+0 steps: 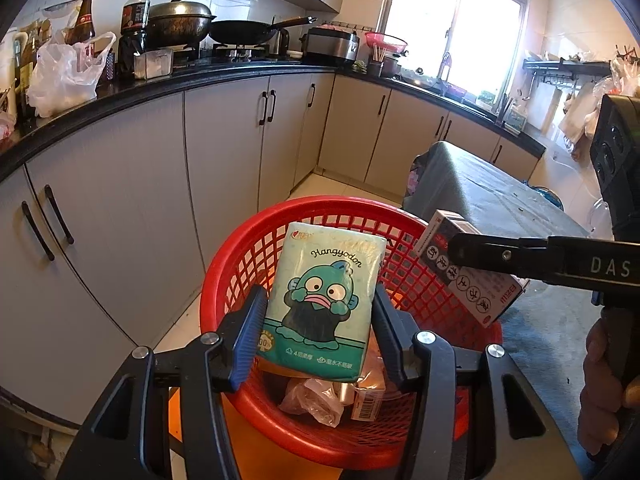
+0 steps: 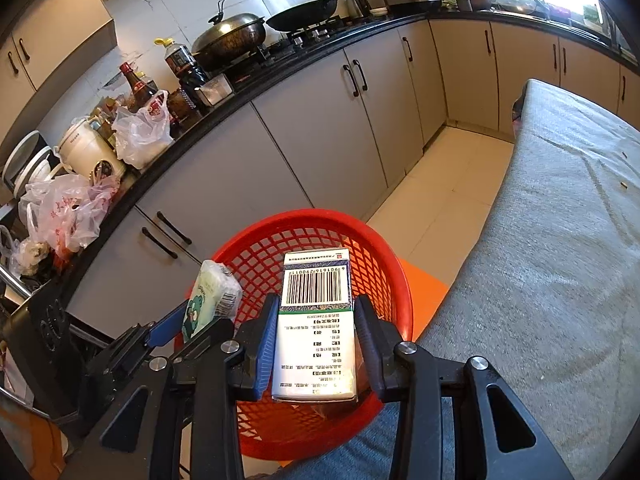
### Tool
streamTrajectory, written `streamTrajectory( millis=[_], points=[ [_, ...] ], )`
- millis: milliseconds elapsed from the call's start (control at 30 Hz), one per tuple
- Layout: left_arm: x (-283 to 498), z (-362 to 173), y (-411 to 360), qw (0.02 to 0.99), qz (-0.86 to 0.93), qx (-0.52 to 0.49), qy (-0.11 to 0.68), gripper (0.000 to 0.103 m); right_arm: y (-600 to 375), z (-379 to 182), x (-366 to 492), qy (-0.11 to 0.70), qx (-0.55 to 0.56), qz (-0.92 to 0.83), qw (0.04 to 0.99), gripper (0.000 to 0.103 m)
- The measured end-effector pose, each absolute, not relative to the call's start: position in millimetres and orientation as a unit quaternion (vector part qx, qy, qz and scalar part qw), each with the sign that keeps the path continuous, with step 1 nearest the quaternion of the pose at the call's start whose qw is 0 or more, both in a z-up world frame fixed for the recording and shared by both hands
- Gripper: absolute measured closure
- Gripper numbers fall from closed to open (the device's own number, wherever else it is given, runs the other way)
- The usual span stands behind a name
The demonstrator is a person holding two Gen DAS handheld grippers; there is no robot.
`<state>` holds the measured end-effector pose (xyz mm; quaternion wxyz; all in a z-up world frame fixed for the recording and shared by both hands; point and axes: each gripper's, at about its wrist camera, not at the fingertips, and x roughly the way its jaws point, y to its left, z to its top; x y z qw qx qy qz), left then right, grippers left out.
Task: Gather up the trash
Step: 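Open both tools to drop the tissue pack and box into the basket, then move both tools back over the table toward the orange box and white cloth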
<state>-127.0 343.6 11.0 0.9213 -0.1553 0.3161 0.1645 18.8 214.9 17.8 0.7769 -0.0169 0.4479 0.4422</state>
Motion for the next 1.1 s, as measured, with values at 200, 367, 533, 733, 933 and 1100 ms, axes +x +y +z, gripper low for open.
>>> streamTrajectory(
  millis=[200, 367, 533, 733, 933, 1100],
  points=[
    [-126, 12, 344, 0.922, 0.168, -0.152, 0.313, 0.046, 215, 19, 18, 0.443, -0.019, 0.443, 0.779, 0.054],
    [-128, 15, 340, 0.925, 0.174, -0.14, 0.309, 0.043, 210, 25, 17, 0.439, -0.012, 0.445, 0.781, 0.054],
    [-130, 20, 338, 0.926, 0.178, -0.133, 0.304, 0.041, 201, 31, 14, 0.435, -0.004, 0.442, 0.785, 0.054],
    [-135, 26, 331, 0.929, 0.181, -0.125, 0.299, 0.04, 187, 38, 10, 0.428, 0.002, 0.439, 0.79, 0.054],
    [-139, 35, 320, 0.932, 0.184, -0.113, 0.292, 0.039, 173, 43, 6, 0.423, 0.008, 0.436, 0.794, 0.054],
    [-140, 42, 309, 0.934, 0.183, -0.104, 0.288, 0.039, 159, 45, 4, 0.421, 0.014, 0.432, 0.797, 0.054]
  ],
)
